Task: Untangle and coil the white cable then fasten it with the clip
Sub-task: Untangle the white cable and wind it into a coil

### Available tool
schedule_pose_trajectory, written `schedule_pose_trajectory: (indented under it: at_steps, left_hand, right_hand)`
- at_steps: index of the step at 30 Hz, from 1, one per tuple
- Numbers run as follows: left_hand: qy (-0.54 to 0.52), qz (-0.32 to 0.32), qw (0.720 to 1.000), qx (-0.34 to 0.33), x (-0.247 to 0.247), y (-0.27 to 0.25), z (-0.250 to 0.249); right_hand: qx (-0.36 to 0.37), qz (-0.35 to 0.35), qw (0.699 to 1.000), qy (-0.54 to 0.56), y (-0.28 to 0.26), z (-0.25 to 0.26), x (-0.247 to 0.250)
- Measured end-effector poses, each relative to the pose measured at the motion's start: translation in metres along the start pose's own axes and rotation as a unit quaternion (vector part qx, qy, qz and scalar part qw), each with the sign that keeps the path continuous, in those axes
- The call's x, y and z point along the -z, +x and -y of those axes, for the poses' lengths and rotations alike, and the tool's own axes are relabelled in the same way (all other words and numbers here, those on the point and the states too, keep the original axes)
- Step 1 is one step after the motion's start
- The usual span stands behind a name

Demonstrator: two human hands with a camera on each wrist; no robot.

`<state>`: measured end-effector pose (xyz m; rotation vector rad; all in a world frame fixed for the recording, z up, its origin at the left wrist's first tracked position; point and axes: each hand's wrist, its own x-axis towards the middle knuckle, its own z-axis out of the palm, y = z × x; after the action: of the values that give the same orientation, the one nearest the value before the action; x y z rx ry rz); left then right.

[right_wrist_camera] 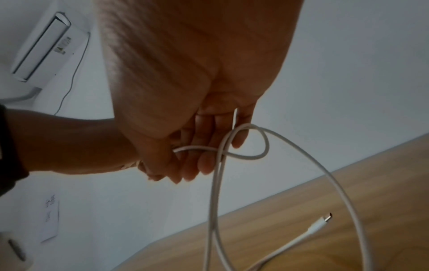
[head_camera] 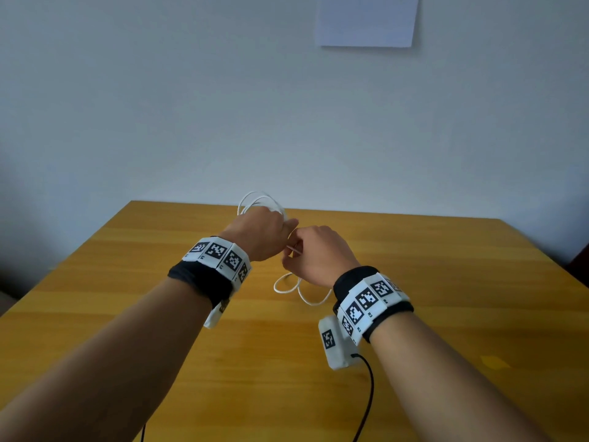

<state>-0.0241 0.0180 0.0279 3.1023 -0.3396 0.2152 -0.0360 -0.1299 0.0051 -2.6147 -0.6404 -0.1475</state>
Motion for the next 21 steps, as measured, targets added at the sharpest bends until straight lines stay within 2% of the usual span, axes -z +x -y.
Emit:
schedule_pose_trajectory:
  at_steps: [3, 8, 10, 13, 15, 18, 21]
  left_hand:
    - [0.025, 0.017, 0.999, -0.015, -0.007, 0.002, 0.009]
    - [-0.108, 0.056, 0.991, 0.052, -0.005, 0.003, 0.015]
    - [-0.169, 0.106, 0.978, 0.064, 0.004, -0.001, 0.017]
    - [-0.208, 0.214, 0.953, 0.051, 0.013, -0.006, 0.018]
    - [-0.277, 0.253, 0.926, 0.038, 0.015, -0.009, 0.016]
    - [-0.478, 0.258, 0.839, 0.033, 0.020, -0.012, 0.008]
    - [-0.591, 0.255, 0.765, 0.021, 0.022, -0.011, 0.006]
  right_hand:
    - [0.010, -0.011, 1.000, 0.004, 0.000, -0.004, 0.001]
    - [0.017, -0.032, 0.999, -0.017, 0.001, -0.013, -0.001]
    - [0.006, -0.037, 0.999, 0.005, 0.002, -0.022, -0.002]
    - [-0.006, -0.043, 0.998, 0.049, 0.002, -0.032, -0.004]
    - [0.000, -0.055, 0.995, 0.077, 0.003, -0.034, -0.004]
    - [0.001, -0.082, 0.991, 0.110, 0.005, -0.035, -0.005]
    - [-0.015, -0.072, 0.990, 0.122, 0.005, -0.037, -0.005]
